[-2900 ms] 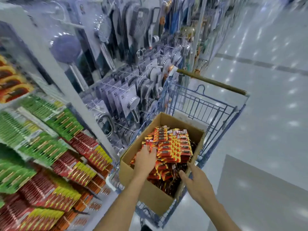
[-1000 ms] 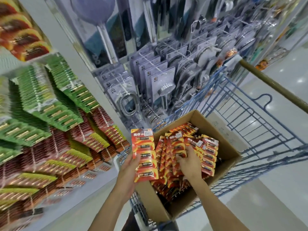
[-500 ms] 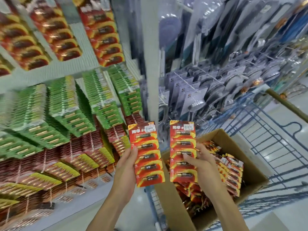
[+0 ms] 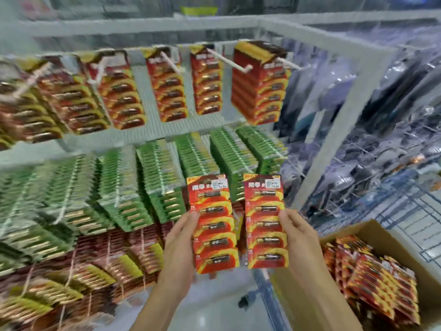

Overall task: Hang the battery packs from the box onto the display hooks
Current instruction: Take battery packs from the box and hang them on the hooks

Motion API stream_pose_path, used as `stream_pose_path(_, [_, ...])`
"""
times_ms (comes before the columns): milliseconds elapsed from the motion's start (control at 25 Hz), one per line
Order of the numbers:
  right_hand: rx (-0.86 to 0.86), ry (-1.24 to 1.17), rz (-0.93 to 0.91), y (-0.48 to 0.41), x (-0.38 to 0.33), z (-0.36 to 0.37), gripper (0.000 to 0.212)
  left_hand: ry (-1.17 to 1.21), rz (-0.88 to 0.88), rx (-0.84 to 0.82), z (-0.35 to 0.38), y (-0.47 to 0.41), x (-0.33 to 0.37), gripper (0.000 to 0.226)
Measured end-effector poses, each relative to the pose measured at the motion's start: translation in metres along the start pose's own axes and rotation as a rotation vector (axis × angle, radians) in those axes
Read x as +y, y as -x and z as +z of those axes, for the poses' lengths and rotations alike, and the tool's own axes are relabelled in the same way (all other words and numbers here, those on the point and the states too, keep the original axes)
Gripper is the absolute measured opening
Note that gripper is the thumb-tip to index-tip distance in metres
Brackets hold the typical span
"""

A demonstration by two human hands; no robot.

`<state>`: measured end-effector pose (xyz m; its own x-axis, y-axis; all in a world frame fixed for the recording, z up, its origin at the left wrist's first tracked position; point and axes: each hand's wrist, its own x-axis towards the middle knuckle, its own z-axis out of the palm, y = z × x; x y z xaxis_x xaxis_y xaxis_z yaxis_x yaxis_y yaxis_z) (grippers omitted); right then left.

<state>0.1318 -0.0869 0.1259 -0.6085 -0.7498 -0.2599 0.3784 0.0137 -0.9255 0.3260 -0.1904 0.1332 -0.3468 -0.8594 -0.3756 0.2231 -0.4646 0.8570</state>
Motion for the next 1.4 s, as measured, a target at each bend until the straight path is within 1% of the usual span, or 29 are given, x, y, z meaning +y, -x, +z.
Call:
stream_pose_path(80, [-0.024,0.052,-0.026,0.002,-0.008,0.034,0.03,-0.011,0.042,-0.004,-0.016,0.004,0.026,0.027])
stream_pose_path(200, [-0.058,0.133,-0.087,0.004,-0.02,0.073,0.031,-0.047,0.12,0.001,-0.035,0.002,0.053,0.028])
stream_pose_path(240, [-0.067,0.138,-0.104,0.004,-0.024,0.081,0.029,-0.045,0.138,0.022,-0.038,0.0,0.06,0.034])
stream_pose_path(320, [-0.075,0.095,-0.105,-0.001,-0.033,0.095,0.024,0.008,0.146,0.032,-0.041,-0.006,0.071,0.062])
stream_pose_path(360, [-0.08,0.066,-0.094,-0.004,-0.037,0.099,0.023,0.037,0.158,0.037,-0.039,-0.006,0.077,0.067])
stream_pose_path(400, [-0.078,0.035,-0.077,-0.006,-0.041,0.102,0.022,0.045,0.175,0.026,-0.036,-0.005,0.084,0.059])
stream_pose_path(480, [-0.073,-0.028,-0.053,-0.011,-0.049,0.106,0.024,0.056,0.217,-0.019,-0.028,0.0,0.097,0.033])
stream_pose_path(520, [-0.075,-0.05,-0.048,-0.014,-0.054,0.106,0.026,0.053,0.228,-0.028,-0.023,0.001,0.102,0.029])
stream_pose_path(560, [-0.078,-0.054,-0.04,-0.016,-0.059,0.106,0.026,0.045,0.238,-0.05,-0.016,0.004,0.107,0.029])
stream_pose_path(680, [-0.094,-0.067,-0.036,-0.025,-0.074,0.104,0.026,0.025,0.342,-0.085,0.008,0.01,0.126,0.03])
stream_pose_path(800, [-0.089,-0.108,-0.017,-0.035,-0.087,0.099,0.014,0.008,0.442,-0.067,0.031,0.007,0.14,0.03])
stream_pose_path(880, [-0.116,-0.117,-0.001,-0.043,-0.093,0.095,0.012,-0.016,0.485,-0.043,0.045,0.001,0.147,0.03])
stream_pose_path(1080, [-0.109,-0.151,0.043,-0.056,-0.103,0.084,0.011,-0.042,0.513,0.034,0.063,-0.009,0.144,0.026])
stream_pose_path(1200, [-0.103,-0.161,0.044,-0.056,-0.107,0.082,0.012,-0.006,0.504,0.086,0.065,-0.012,0.14,0.028])
stream_pose_path(1400, [-0.127,-0.192,0.053,-0.052,-0.118,0.08,0.021,-0.035,0.492,0.167,0.071,-0.038,0.149,0.033])
